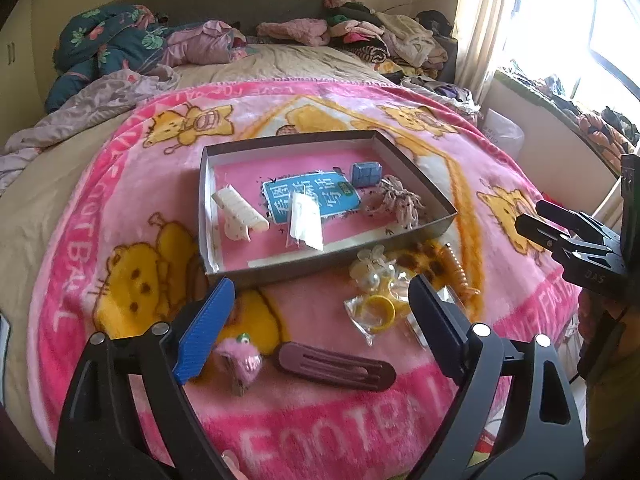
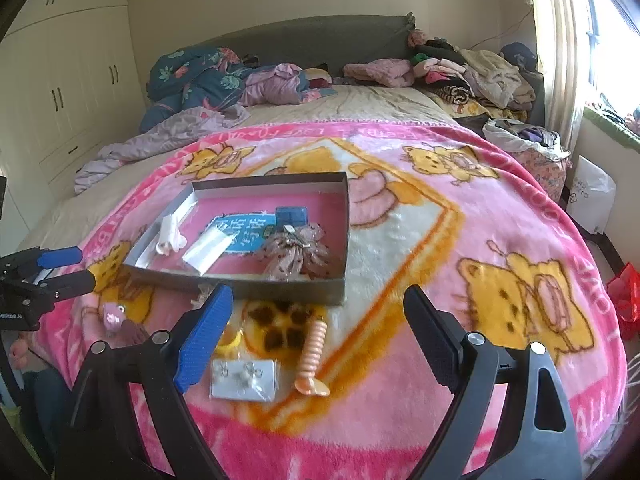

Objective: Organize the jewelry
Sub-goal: 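Move both grippers back toward the accessories in front of the box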

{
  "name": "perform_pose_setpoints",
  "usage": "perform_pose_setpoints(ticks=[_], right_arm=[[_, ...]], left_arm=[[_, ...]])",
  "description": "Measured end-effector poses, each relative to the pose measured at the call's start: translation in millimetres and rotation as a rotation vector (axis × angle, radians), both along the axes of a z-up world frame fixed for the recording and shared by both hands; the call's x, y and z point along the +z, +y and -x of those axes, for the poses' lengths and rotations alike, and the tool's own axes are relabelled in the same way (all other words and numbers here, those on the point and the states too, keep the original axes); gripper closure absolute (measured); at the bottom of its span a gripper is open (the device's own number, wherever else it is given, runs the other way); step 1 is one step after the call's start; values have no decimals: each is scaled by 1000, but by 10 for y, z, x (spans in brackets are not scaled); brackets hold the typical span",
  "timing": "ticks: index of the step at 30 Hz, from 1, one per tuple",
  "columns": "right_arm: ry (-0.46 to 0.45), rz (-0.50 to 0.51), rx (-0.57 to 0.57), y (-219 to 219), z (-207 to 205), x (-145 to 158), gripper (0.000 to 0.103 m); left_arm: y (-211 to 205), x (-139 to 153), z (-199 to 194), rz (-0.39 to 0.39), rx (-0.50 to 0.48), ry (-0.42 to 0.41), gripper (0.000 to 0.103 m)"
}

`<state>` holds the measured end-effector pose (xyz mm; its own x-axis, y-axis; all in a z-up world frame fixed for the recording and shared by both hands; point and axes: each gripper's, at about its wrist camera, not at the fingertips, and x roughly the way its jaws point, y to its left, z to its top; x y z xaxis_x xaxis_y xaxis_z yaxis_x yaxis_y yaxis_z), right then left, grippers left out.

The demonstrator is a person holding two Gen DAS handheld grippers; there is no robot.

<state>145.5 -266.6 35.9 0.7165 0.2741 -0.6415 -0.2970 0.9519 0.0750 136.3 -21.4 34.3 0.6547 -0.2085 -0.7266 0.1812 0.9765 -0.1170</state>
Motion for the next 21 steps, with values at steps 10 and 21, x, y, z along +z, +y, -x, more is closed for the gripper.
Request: perform_pose_setpoints(ticks=[10, 21], right_arm=[[9, -5, 31, -4, 219, -102, 18], [27, -10, 72, 94, 344, -210, 18]], left_arm=[[-6, -157, 215, -10, 16, 31, 23], [22, -301, 390, -16, 28, 63, 23]])
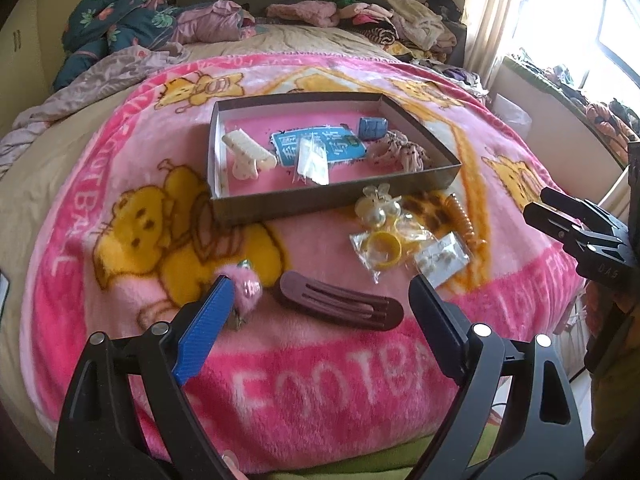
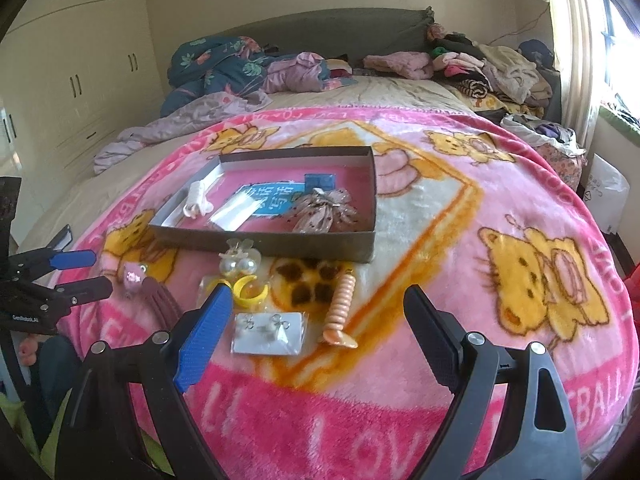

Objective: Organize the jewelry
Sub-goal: 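Move both grippers back toward the accessories in front of the box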

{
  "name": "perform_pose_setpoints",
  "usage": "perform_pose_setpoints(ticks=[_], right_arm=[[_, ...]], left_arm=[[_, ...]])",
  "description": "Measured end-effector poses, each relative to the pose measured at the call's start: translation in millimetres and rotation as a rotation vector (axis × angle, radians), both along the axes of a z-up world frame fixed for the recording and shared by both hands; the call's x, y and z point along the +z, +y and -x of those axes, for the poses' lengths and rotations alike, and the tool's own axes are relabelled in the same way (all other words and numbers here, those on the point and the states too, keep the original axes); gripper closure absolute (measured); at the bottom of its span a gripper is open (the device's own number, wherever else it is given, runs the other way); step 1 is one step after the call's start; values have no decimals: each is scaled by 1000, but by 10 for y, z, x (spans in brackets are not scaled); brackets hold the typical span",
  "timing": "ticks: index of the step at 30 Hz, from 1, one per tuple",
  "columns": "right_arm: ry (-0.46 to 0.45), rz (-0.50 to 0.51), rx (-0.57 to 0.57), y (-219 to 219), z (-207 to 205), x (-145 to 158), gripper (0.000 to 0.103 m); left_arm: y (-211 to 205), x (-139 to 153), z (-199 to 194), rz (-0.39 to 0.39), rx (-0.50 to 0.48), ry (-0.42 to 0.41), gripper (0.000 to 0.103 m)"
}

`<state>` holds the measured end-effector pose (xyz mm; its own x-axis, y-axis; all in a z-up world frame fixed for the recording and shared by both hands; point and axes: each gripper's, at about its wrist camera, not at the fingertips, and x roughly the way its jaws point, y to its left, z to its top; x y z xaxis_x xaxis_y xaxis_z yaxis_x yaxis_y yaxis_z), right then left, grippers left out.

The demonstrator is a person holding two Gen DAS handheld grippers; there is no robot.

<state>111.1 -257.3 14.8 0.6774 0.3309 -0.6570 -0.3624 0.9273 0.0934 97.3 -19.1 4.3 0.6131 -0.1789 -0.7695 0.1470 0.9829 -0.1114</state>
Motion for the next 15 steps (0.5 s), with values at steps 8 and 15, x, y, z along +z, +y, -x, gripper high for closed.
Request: perform_pose_setpoints(ticks=[8, 15], right_arm=[[11, -1, 25, 56, 96, -74, 18], [35, 4, 45, 98, 149, -181, 18]], left_arm=[[-23, -82, 76, -5, -2, 16, 22], [-34, -206, 140, 1, -3, 43, 22]])
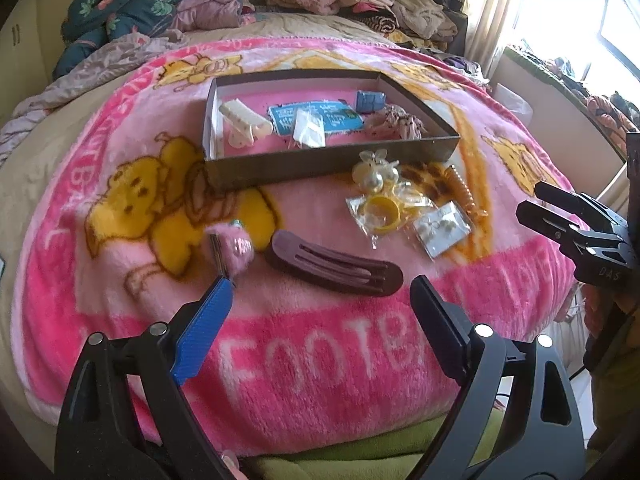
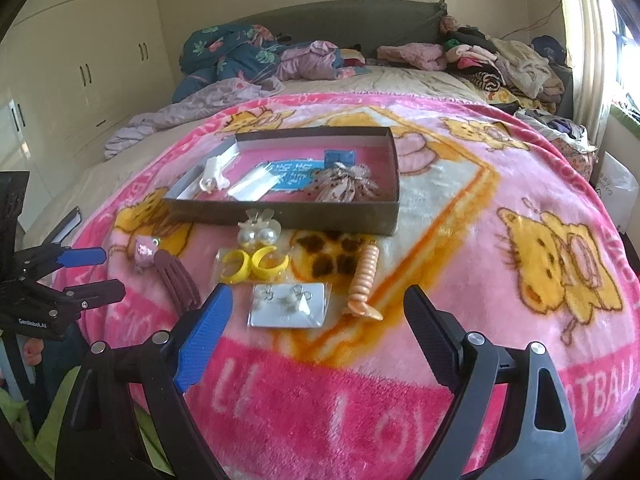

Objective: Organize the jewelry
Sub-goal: 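Move both grippers back toward the accessories in front of the box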

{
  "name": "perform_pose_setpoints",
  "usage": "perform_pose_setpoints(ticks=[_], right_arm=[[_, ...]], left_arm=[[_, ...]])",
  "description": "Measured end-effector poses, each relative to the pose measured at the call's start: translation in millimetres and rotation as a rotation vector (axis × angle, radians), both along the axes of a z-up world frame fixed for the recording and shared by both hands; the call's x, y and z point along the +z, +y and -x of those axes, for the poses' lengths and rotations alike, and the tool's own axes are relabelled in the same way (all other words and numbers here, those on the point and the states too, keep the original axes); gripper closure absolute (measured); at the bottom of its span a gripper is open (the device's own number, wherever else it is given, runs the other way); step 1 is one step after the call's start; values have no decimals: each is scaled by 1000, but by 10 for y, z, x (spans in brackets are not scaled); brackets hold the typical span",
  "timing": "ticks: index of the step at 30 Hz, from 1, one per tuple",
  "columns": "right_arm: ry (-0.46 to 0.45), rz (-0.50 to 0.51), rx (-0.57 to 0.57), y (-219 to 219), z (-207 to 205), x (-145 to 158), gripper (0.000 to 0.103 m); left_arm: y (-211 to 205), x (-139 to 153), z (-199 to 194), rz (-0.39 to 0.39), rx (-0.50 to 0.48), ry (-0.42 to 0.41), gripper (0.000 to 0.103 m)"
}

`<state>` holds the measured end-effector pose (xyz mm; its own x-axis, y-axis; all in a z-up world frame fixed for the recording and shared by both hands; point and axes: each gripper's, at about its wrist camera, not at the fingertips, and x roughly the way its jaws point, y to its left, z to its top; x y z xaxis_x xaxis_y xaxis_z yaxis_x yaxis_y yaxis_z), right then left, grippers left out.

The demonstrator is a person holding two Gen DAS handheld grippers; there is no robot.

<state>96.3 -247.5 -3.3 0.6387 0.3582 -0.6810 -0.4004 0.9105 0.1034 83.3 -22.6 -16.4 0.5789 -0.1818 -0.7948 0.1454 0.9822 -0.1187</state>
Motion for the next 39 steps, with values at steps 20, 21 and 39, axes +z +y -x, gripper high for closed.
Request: perform_pose_setpoints(ticks=[20, 21, 39], right_arm=[[48, 2, -12, -133, -77, -310, 18], [53, 1, -16, -153, -91, -328, 18], [126, 40, -80, -183, -672, -611, 32]], left_arm=[[-214, -457, -134, 133, -43, 125, 22], [-221, -487, -162, 141, -39, 134, 22], [-180, -573, -655, 185, 55, 156, 23]])
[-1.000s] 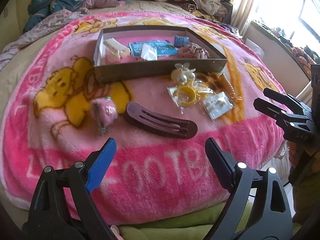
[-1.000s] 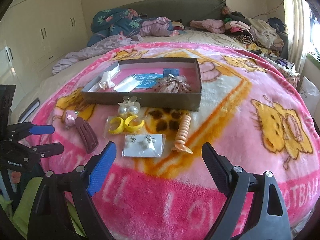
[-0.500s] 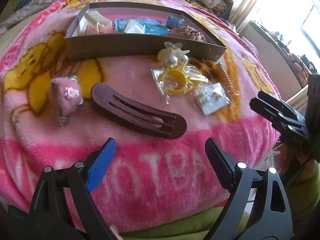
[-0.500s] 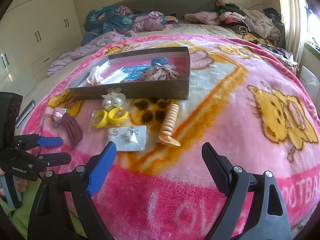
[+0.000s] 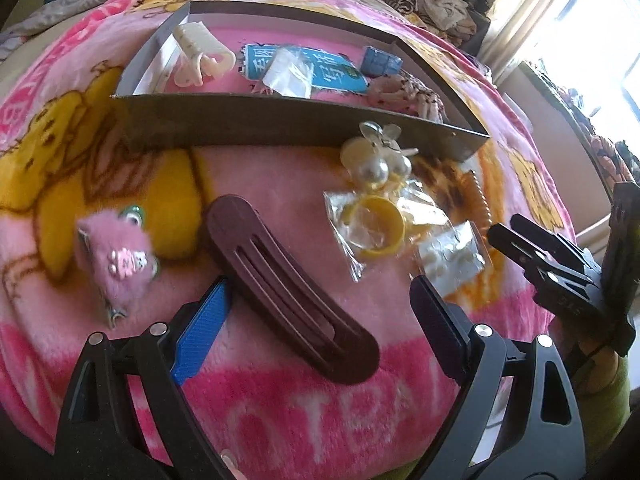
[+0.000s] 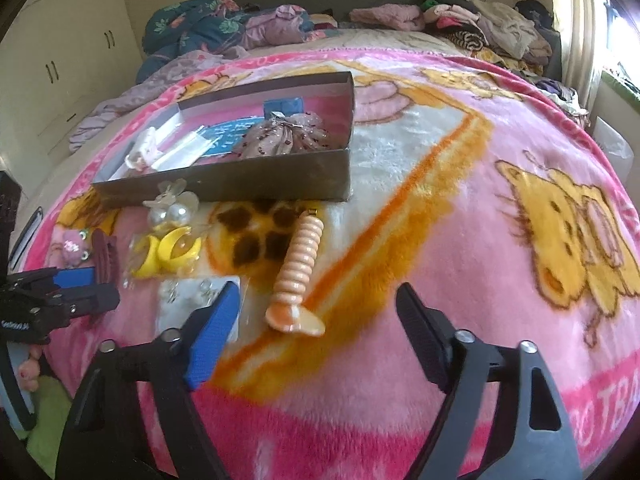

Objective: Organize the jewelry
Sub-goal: 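Move both grippers back toward the accessories in front of the box, then grasp the brown hair clip with the left gripper while the right grasps the peach coiled hair tie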

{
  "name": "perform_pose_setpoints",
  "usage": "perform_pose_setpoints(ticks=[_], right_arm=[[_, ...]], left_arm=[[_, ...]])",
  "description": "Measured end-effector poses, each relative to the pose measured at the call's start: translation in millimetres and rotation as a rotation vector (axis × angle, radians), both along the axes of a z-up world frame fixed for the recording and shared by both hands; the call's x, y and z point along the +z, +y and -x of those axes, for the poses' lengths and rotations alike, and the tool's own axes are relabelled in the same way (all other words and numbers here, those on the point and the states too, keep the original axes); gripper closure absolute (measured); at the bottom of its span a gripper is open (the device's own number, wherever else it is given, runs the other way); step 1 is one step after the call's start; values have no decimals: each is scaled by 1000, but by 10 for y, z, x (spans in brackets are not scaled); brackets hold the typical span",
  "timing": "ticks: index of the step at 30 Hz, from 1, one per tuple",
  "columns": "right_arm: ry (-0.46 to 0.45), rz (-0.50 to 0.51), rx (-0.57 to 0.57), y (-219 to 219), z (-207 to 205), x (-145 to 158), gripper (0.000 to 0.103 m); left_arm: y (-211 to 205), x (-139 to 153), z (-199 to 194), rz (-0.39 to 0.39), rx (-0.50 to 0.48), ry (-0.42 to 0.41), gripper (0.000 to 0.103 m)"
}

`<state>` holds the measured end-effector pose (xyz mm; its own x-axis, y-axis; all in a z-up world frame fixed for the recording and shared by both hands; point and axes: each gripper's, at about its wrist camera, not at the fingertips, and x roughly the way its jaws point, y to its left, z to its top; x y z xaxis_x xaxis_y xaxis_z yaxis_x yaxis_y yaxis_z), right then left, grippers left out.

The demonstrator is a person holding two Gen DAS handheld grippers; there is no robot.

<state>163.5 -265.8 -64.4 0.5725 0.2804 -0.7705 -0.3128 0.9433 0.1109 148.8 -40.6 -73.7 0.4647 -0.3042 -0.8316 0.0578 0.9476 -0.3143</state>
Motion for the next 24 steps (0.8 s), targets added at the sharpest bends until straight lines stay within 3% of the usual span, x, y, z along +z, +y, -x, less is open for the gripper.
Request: perform_pose_setpoints(ticks=[2, 9, 11, 17, 24], right_arm=[[13, 0, 5, 31, -83, -35, 41], [22, 29, 2, 142, -279, -113, 61], [22, 29, 0, 141, -302, -125, 66], [12, 24, -6, 92, -289, -137, 80], [-2, 4, 4, 66, -229, -104, 85]], left_arm=[[4, -8, -17, -21, 5, -1, 31], [15, -30, -29, -110, 6, 5, 51], [11, -44, -30, -147, 8, 13, 61], [9, -48, 43, -186, -18, 10, 72], [37, -32, 112, -193, -28, -5, 77]])
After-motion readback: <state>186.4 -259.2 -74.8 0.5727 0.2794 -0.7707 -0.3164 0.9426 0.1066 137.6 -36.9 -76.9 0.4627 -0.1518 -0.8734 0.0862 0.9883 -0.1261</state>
